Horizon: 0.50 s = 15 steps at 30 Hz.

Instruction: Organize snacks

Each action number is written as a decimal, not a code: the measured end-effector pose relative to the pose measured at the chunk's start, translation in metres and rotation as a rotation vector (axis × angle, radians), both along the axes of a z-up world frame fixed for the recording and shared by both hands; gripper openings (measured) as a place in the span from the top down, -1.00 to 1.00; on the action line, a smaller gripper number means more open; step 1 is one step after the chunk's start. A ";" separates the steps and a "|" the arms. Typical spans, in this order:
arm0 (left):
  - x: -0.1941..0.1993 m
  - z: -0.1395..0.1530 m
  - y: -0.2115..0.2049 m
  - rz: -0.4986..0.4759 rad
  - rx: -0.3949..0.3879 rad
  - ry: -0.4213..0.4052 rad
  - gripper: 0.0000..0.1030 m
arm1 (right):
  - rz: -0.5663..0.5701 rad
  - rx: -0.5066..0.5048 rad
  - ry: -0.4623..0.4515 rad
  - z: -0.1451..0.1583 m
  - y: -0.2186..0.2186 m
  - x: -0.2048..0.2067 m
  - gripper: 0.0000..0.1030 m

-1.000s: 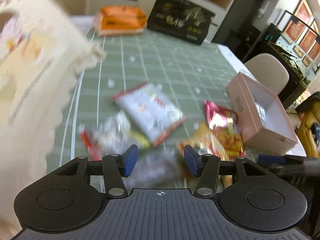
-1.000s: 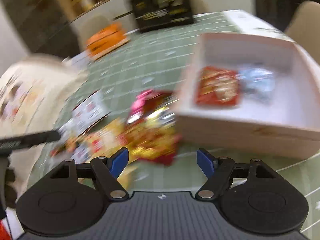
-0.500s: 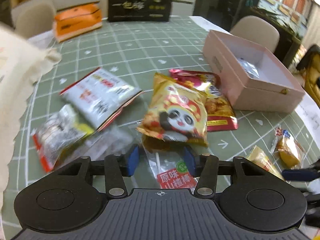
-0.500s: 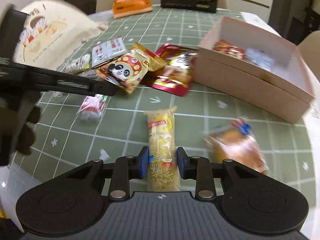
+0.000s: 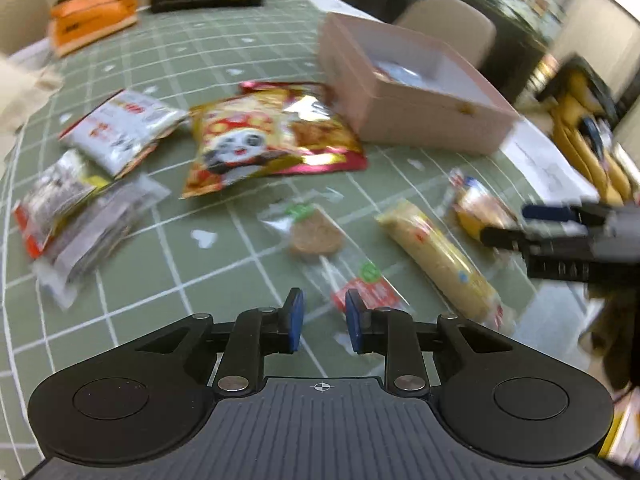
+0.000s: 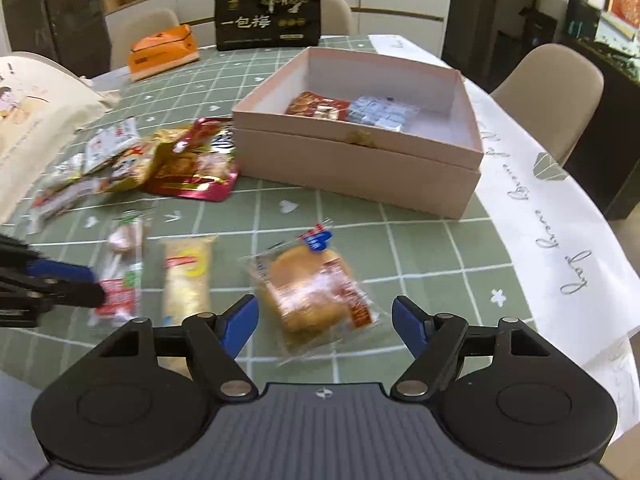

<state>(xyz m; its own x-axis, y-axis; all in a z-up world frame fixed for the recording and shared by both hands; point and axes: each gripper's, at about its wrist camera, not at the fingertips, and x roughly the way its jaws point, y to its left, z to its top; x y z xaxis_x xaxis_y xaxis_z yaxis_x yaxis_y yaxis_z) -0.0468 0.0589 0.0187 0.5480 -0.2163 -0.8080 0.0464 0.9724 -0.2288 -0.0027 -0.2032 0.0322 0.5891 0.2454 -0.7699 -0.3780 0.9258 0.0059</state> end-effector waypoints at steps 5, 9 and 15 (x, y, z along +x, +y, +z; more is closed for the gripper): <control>0.021 0.009 0.006 0.091 -0.080 -0.033 0.42 | 0.022 0.012 0.004 -0.009 0.010 0.009 -0.44; 0.045 0.008 -0.018 0.024 -0.018 -0.047 0.40 | 0.033 -0.005 -0.008 -0.012 0.017 0.012 -0.44; 0.035 0.010 -0.029 -0.035 0.151 -0.047 0.38 | 0.054 -0.013 0.014 -0.019 0.015 0.020 -0.52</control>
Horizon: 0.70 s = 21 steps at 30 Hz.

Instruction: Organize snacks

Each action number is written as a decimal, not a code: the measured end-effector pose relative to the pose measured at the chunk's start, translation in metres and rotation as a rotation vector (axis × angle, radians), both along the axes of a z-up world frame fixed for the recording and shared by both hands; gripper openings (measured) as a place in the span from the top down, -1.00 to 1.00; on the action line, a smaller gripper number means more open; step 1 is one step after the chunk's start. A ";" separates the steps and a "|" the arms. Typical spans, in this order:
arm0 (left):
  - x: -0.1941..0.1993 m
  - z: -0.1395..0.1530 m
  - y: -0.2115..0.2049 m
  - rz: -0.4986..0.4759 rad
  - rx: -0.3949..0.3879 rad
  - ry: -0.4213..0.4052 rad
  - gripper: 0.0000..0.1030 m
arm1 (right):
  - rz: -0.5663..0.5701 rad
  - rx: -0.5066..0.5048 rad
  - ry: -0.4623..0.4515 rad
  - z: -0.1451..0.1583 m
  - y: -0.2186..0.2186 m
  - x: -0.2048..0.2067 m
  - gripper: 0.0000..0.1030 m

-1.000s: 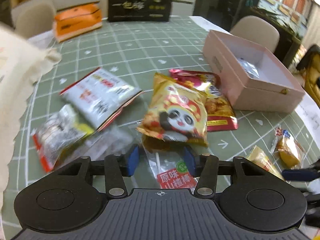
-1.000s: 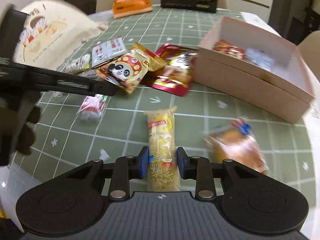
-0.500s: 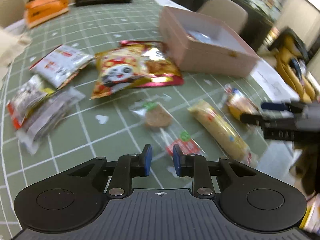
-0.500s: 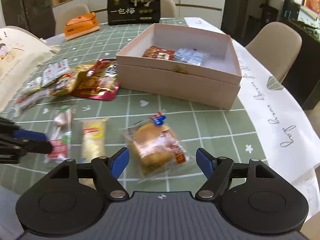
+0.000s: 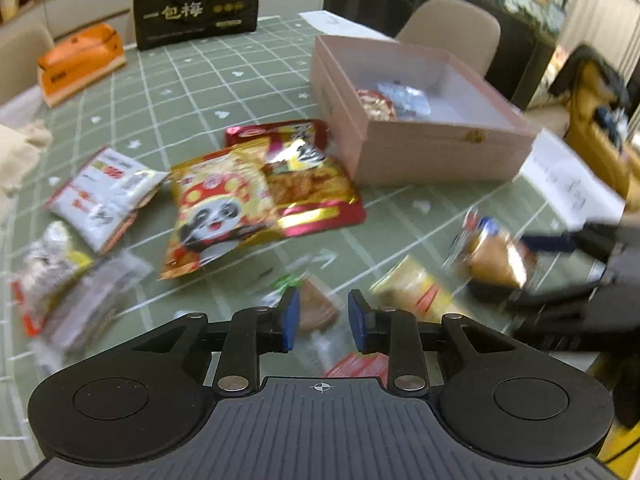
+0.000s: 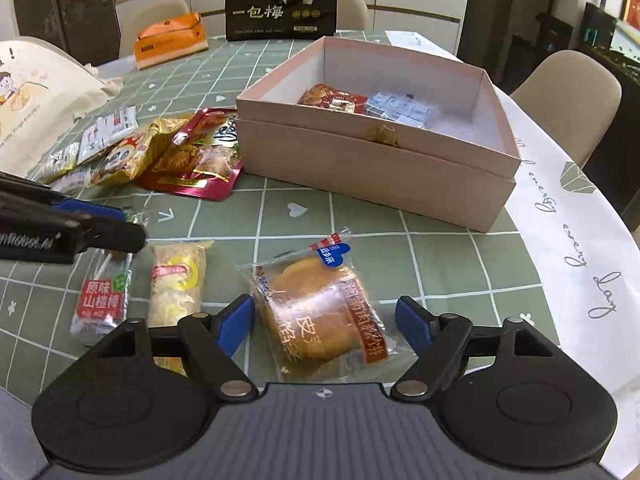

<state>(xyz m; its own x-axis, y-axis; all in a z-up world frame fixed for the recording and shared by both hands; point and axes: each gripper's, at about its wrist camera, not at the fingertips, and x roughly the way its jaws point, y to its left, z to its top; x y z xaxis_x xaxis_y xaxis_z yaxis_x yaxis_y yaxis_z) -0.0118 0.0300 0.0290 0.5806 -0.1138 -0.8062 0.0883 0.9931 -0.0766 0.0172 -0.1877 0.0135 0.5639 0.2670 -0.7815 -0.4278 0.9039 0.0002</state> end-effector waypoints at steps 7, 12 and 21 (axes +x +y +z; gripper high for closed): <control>-0.020 -0.005 0.049 0.122 -0.034 0.034 0.12 | 0.014 0.036 -0.075 0.025 -0.001 -0.023 -0.52; -0.016 0.032 0.078 0.237 -0.183 -0.146 0.11 | 0.048 0.066 -0.085 0.038 0.008 -0.030 -0.52; 0.060 0.023 0.062 0.173 -0.026 -0.134 0.10 | 0.076 0.055 -0.058 0.034 0.034 -0.034 -0.52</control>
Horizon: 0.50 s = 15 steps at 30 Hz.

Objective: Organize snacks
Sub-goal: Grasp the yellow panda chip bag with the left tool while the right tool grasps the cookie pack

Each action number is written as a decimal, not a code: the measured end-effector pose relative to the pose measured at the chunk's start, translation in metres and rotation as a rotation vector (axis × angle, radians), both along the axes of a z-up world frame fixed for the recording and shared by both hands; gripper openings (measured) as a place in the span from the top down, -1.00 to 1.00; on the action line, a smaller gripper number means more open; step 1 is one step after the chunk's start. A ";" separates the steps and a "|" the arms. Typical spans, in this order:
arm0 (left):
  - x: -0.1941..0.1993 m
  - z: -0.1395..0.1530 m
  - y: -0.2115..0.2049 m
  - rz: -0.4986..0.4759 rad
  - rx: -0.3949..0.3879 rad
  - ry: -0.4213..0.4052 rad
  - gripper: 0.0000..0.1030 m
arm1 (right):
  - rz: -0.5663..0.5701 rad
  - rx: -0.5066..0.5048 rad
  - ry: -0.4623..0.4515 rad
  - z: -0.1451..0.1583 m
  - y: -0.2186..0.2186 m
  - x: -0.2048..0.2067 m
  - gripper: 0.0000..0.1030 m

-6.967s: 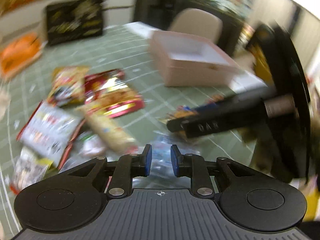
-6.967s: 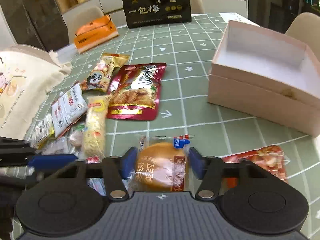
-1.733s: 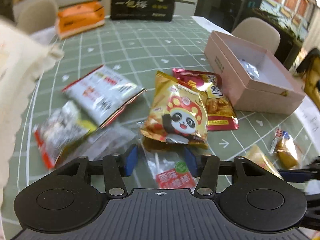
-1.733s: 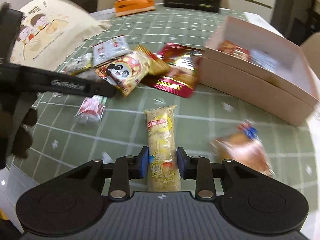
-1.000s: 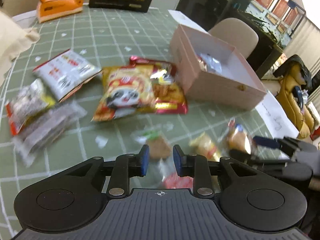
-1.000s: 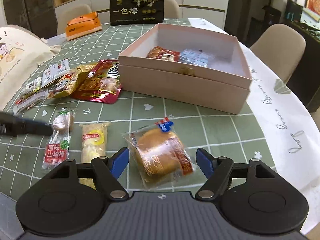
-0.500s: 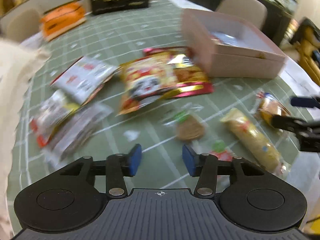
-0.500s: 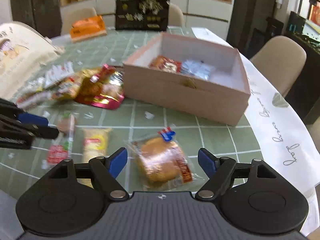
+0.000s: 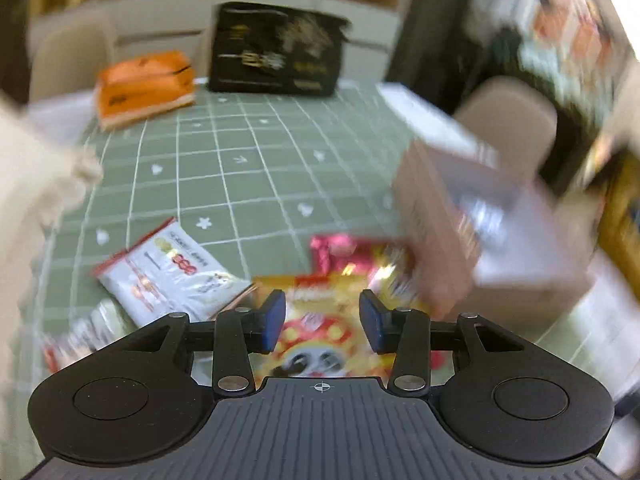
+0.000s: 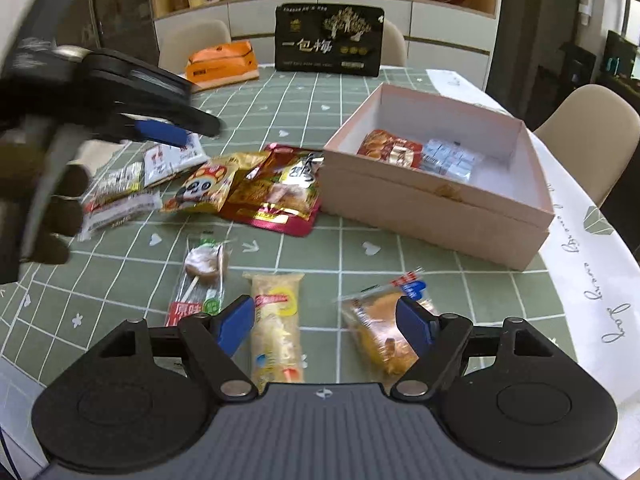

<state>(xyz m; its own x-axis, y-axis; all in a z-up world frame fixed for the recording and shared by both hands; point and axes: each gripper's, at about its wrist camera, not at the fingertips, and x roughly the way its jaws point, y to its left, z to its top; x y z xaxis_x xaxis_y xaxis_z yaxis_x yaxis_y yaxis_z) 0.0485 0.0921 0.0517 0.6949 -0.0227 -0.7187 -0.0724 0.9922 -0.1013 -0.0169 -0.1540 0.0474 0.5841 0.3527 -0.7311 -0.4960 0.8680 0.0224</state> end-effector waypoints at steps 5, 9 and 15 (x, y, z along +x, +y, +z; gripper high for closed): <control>-0.005 -0.023 0.010 -0.023 -0.051 0.081 -0.20 | -0.015 -0.003 0.010 -0.004 -0.004 -0.005 -0.52; 0.009 -0.029 0.020 -0.009 -0.178 0.102 -0.36 | -0.036 0.010 0.052 -0.012 -0.008 -0.003 -0.52; 0.029 -0.035 0.006 -0.043 -0.163 0.054 -0.44 | 0.059 -0.007 0.038 -0.003 0.016 -0.008 -0.52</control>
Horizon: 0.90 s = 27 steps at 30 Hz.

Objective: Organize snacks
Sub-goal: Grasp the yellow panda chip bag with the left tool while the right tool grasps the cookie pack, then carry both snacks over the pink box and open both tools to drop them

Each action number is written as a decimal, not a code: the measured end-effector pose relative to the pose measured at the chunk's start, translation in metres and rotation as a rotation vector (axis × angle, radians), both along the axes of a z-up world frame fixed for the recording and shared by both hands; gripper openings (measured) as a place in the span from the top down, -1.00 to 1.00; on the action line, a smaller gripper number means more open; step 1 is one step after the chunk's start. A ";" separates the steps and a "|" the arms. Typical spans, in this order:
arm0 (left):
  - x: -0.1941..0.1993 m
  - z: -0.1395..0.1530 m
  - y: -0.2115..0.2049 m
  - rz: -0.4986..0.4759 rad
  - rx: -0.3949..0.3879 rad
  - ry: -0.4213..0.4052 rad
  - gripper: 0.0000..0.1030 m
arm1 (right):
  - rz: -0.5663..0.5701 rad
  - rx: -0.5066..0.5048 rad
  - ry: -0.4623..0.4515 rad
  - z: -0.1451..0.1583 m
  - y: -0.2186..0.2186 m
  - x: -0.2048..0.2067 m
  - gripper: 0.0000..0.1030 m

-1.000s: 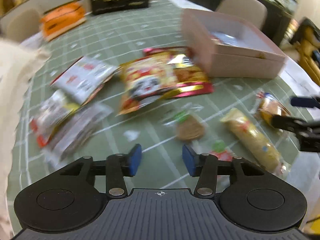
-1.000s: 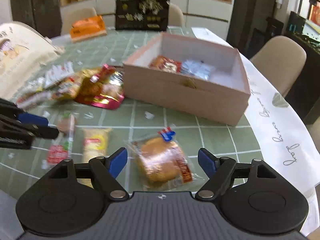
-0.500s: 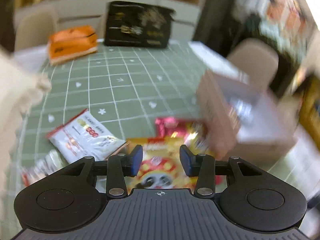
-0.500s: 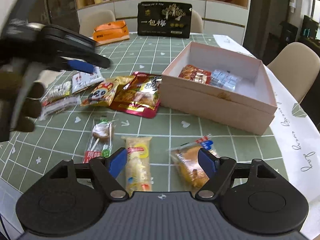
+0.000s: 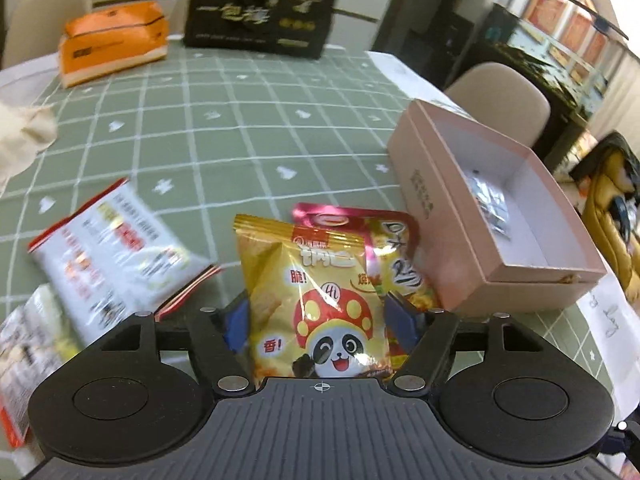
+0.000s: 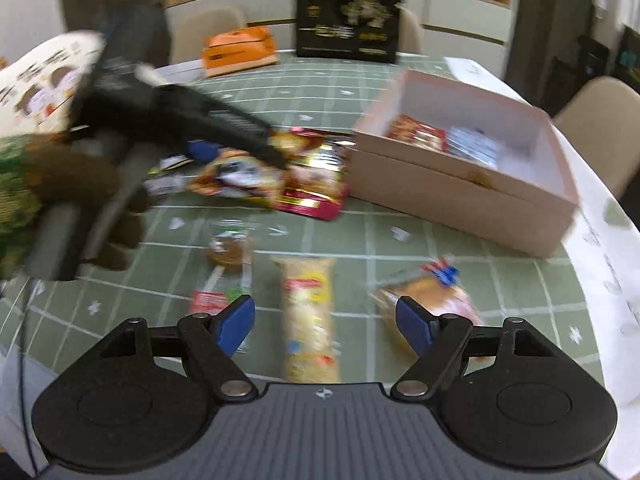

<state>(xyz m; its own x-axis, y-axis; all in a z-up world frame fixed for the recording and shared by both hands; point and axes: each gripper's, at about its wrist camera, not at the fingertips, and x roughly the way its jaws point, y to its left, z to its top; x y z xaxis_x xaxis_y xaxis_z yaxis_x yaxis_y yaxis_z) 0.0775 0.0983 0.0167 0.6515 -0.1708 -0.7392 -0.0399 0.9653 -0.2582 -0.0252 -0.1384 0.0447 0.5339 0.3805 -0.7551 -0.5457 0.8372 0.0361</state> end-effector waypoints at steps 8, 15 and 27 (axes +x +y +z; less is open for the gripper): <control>-0.040 0.012 0.021 -0.023 -0.066 -0.008 0.28 | 0.141 0.032 0.009 -0.012 0.065 0.008 -0.44; -0.058 0.017 0.030 -0.004 -0.086 0.015 0.30 | 0.241 -0.007 0.019 -0.018 0.085 0.006 0.31; -0.042 0.009 -0.026 -0.128 -0.074 0.009 0.30 | -0.048 0.041 -0.024 0.034 -0.033 -0.003 0.31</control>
<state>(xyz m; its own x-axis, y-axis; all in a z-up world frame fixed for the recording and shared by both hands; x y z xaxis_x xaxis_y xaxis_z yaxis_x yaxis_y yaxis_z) 0.0358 0.0726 0.0261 0.6144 -0.3065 -0.7270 0.0796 0.9408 -0.3294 -0.0287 -0.1714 0.0790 0.5698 0.3840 -0.7265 -0.5057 0.8607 0.0583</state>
